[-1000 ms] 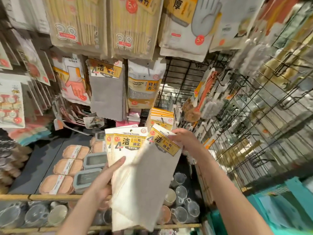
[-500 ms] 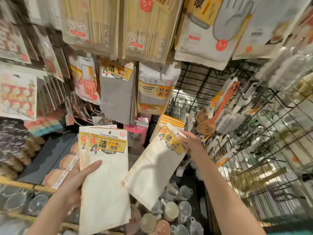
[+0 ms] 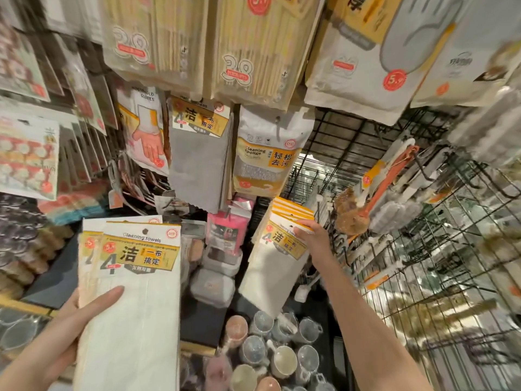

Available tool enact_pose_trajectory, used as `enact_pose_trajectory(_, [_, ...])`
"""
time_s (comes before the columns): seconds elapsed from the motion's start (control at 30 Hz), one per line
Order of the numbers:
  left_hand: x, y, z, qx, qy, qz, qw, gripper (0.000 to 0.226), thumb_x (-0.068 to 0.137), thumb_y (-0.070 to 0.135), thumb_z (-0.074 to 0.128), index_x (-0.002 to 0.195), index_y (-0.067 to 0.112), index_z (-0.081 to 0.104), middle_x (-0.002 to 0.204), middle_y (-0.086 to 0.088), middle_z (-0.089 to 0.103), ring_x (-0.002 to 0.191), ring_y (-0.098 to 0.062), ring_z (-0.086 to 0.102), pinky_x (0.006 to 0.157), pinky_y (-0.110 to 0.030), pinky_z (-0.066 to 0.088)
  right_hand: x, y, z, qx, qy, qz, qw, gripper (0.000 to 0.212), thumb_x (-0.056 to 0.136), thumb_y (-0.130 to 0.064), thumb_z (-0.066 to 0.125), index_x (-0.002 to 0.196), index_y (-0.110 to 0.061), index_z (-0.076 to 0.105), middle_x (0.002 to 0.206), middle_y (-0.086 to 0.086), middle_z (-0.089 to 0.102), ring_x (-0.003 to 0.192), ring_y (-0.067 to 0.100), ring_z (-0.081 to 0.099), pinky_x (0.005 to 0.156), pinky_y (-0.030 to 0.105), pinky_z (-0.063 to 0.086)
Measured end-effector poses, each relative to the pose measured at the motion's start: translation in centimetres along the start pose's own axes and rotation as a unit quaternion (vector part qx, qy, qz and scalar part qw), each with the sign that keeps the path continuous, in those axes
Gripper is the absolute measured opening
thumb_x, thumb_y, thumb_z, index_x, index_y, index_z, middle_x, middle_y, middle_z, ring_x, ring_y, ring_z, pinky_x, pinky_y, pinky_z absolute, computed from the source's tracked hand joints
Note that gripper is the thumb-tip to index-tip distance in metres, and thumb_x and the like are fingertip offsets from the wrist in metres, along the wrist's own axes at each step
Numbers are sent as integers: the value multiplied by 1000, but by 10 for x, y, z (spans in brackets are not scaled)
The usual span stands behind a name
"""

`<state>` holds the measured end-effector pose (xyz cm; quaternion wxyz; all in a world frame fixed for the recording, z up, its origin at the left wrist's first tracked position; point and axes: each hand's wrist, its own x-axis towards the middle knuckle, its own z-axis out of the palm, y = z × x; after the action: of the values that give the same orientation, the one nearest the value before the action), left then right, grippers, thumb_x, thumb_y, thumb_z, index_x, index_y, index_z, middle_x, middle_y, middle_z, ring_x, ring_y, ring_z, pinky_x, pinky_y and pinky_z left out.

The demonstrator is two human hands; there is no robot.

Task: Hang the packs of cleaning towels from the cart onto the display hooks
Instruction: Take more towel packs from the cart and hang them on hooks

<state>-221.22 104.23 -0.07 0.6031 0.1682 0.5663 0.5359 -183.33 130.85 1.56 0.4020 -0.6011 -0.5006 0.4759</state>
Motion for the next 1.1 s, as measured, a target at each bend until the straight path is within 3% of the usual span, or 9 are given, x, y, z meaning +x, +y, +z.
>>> enact_pose_trajectory(0.13, [-1,-10,5,-2,15,14,1000,72,61,27,86,127,30,57,121,-10,69,105,-36,68,93,-56,48,4,5,0,27,-8,23,999,12,82,-6,70,89,-16,68,97,-5,63,82,3,60,55,9,47])
enact_pose_trajectory(0.3, [-7,-19,10,-35,30,0,999,71,67,28,79,133,34,52,124,-7,67,108,-38,66,96,-62,44,7,12,-9,28,-9,36,999,16,82,-7,70,87,-22,69,92,-7,66,80,5,62,60,16,46])
enact_pose_trajectory(0.47, [-12,-20,10,-43,6,-1,999,55,78,29,70,131,34,55,125,-9,67,110,-36,65,100,-63,39,11,17,-5,27,-24,17,999,16,83,-9,70,99,-14,68,101,-5,63,88,4,60,60,11,47])
enact_pose_trajectory(0.63, [-14,-16,12,-19,7,2,1000,70,66,30,78,131,30,54,121,-10,68,107,-37,66,94,-60,45,14,17,-3,6,-28,-7,1000,13,86,-8,66,95,-17,68,108,-1,61,92,6,59,63,10,47])
enact_pose_trajectory(0.8, [-15,-16,11,-28,5,-3,1000,55,72,32,71,126,28,60,118,-10,70,103,-35,68,85,-51,53,18,18,-10,5,-31,-6,999,17,87,-7,64,86,-24,67,114,5,61,99,21,61,78,29,51])
enact_pose_trajectory(0.9, [-14,-18,10,-37,8,-14,999,45,76,32,68,121,27,64,118,-10,70,103,-35,68,85,-49,53,21,16,-10,-42,-52,-17,998,14,89,-8,63,92,-21,66,119,6,59,105,23,59,91,38,50])
enact_pose_trajectory(1.1, [-9,-24,11,-39,32,-37,998,61,58,31,84,116,28,67,117,-10,70,100,-35,69,73,-50,58,27,15,-3,-151,-30,-63,986,13,90,-10,62,101,-13,67,121,10,53,104,16,52,85,26,43])
